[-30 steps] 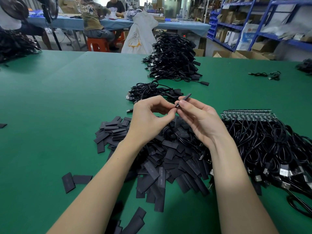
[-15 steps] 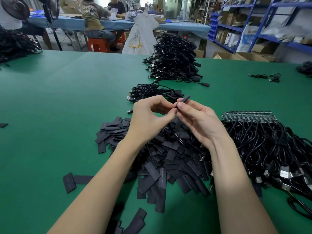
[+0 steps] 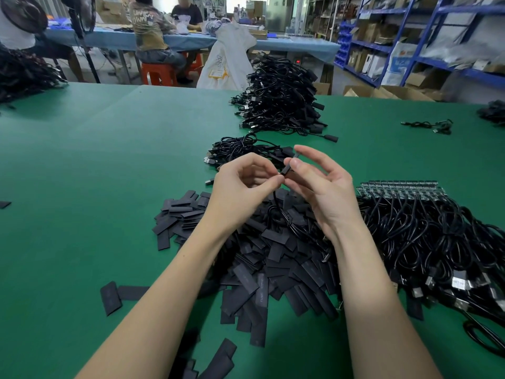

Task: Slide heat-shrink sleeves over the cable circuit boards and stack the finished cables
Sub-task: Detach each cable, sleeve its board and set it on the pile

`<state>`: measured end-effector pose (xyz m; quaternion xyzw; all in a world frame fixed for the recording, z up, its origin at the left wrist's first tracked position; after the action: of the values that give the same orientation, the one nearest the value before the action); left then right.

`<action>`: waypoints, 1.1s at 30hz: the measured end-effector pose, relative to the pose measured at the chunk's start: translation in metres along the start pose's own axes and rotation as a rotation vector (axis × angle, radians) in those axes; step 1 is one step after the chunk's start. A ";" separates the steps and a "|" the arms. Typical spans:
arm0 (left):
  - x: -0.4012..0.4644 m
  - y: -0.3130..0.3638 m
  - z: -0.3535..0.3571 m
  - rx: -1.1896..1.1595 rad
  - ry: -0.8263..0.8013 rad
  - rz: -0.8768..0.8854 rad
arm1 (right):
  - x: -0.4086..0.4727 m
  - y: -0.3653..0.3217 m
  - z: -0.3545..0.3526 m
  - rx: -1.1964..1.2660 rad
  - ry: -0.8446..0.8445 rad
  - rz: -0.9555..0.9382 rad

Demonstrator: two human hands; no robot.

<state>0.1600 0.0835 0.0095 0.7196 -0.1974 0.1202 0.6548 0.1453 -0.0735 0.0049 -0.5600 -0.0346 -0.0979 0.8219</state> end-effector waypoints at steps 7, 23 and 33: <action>0.000 0.000 0.001 -0.027 -0.001 -0.017 | 0.001 0.000 -0.001 0.047 0.009 -0.026; -0.001 -0.005 0.007 0.014 -0.068 -0.111 | 0.006 0.005 -0.010 0.127 0.122 -0.003; 0.000 0.002 0.015 0.159 -0.095 -0.055 | 0.006 -0.009 -0.018 0.229 0.157 -0.024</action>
<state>0.1579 0.0684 0.0100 0.7792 -0.1982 0.0832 0.5888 0.1488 -0.0942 0.0077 -0.4527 0.0123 -0.1464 0.8795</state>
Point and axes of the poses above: each hand's wrist, its own x-axis towards the middle knuckle, its own z-axis out of the palm, y = z × x, the point moved 8 cm from there along x, towards the middle knuckle, and after that the axes turned 1 degree about -z, right-handed, at the moved point
